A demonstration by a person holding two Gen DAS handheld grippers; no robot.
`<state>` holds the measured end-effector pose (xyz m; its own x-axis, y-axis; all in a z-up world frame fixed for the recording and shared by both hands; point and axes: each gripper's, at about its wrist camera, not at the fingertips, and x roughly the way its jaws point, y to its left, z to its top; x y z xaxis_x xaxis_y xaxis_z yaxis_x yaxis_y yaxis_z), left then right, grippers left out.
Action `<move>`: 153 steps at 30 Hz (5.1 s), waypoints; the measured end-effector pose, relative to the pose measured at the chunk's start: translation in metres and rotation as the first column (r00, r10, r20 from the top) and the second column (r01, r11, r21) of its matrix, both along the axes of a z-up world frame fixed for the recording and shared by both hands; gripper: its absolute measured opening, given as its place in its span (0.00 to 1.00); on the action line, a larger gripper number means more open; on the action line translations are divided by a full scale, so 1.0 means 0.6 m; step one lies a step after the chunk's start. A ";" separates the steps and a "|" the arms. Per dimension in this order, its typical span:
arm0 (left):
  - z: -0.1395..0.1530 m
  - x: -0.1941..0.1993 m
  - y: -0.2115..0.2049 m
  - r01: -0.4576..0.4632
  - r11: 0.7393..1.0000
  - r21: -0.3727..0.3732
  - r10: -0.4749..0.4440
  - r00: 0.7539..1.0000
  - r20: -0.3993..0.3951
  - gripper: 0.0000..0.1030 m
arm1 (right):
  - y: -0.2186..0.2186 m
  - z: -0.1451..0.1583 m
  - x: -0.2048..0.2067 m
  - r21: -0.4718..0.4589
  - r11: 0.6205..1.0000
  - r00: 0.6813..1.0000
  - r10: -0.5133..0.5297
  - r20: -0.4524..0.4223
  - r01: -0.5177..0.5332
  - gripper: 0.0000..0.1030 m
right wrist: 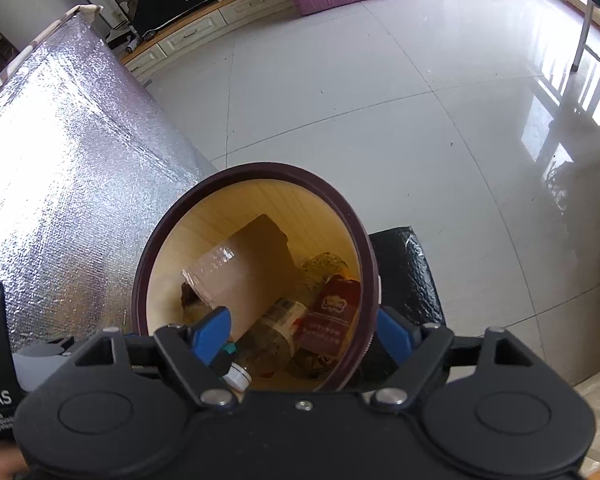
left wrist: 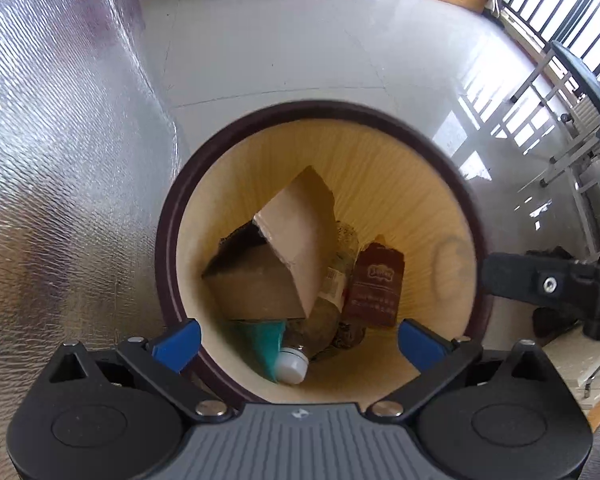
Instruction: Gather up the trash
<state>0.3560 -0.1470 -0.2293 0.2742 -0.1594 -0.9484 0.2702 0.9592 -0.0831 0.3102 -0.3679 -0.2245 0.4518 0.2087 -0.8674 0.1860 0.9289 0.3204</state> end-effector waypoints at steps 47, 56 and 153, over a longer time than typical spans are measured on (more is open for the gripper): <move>0.379 -0.300 0.094 -0.058 0.991 -0.117 0.102 0.902 0.420 1.00 | 0.031 0.316 -0.300 -0.202 0.979 0.925 0.071 0.374 0.006 1.00; 0.395 -0.362 0.132 -0.080 0.987 -0.137 0.135 0.875 0.465 1.00 | 0.046 0.334 -0.360 -0.249 0.968 0.903 0.095 0.419 0.013 1.00; 0.342 -0.470 0.206 -0.180 0.980 -0.088 0.199 0.821 0.535 1.00 | 0.099 0.291 -0.477 -0.333 0.942 0.882 0.122 0.456 0.042 1.00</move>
<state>0.0739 -0.0235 -0.0240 0.7674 -0.0785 -0.6363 0.0942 0.9955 -0.0092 0.0239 -0.3083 -0.0499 0.8148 -0.0193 -0.5794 0.0520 0.9978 0.0399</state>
